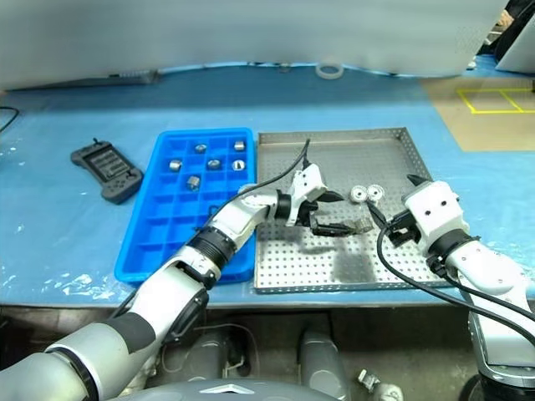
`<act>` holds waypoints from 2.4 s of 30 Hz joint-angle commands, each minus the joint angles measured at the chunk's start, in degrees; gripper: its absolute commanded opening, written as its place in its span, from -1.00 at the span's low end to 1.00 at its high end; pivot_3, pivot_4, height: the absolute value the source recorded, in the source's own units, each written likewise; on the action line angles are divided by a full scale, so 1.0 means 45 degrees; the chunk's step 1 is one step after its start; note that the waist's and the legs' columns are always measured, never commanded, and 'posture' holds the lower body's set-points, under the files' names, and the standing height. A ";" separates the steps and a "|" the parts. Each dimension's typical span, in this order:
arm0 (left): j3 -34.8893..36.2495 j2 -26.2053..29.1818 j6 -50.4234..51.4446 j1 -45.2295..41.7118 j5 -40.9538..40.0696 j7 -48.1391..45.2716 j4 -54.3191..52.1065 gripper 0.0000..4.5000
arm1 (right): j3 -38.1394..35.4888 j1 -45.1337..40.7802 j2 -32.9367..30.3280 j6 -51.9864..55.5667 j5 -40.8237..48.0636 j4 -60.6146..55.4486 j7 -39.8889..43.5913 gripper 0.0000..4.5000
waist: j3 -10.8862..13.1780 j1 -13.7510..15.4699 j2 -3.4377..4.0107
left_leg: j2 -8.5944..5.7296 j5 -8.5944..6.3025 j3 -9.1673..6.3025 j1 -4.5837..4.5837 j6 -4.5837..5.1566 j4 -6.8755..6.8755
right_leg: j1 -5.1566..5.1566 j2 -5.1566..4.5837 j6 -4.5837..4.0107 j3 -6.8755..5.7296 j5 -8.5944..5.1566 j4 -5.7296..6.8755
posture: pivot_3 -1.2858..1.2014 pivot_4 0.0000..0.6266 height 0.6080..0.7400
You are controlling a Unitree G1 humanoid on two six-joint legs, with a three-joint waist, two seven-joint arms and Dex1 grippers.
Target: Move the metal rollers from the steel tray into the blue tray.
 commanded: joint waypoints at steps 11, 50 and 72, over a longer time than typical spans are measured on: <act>0.0108 -0.2386 -0.0959 -0.1036 0.0604 0.3095 0.3453 0.97 | -0.0285 0.0483 0.0238 -0.0215 -0.0303 -0.0382 -0.0434 1.00 | -0.0030 -0.0231 0.0034 | -0.0002 -0.0004 0.0000 0.0064 -0.0001 0.0000 | 0.0064 0.0002 0.0002 -0.0001 -0.0001 -0.0013 | -0.36 -0.52 1.00; -0.0097 -0.4458 -0.0938 -0.0753 -0.1210 0.1278 0.3451 0.07 | -0.0295 0.1313 0.0393 0.0374 -0.0840 -0.1325 -0.1051 1.00 | -0.0028 -0.1254 0.0032 | -0.0016 -0.0020 -0.0004 -0.0037 0.0026 -0.0012 | 0.0002 0.0000 0.0006 -0.0010 -0.0004 -0.0083 | -0.44 -0.52 1.00; 0.1981 -0.1012 -0.0828 -0.1800 -0.2115 0.1787 0.3455 -0.36 | 0.0422 -0.0617 0.0361 0.0033 -0.0442 -0.0068 -0.0722 1.00 | -0.0022 -0.1751 0.0023 | -0.0025 -0.0033 -0.0013 -0.0047 0.0052 0.0006 | 0.0017 -0.0002 0.0006 -0.0019 -0.0002 -0.0098 | -0.34 -0.52 1.00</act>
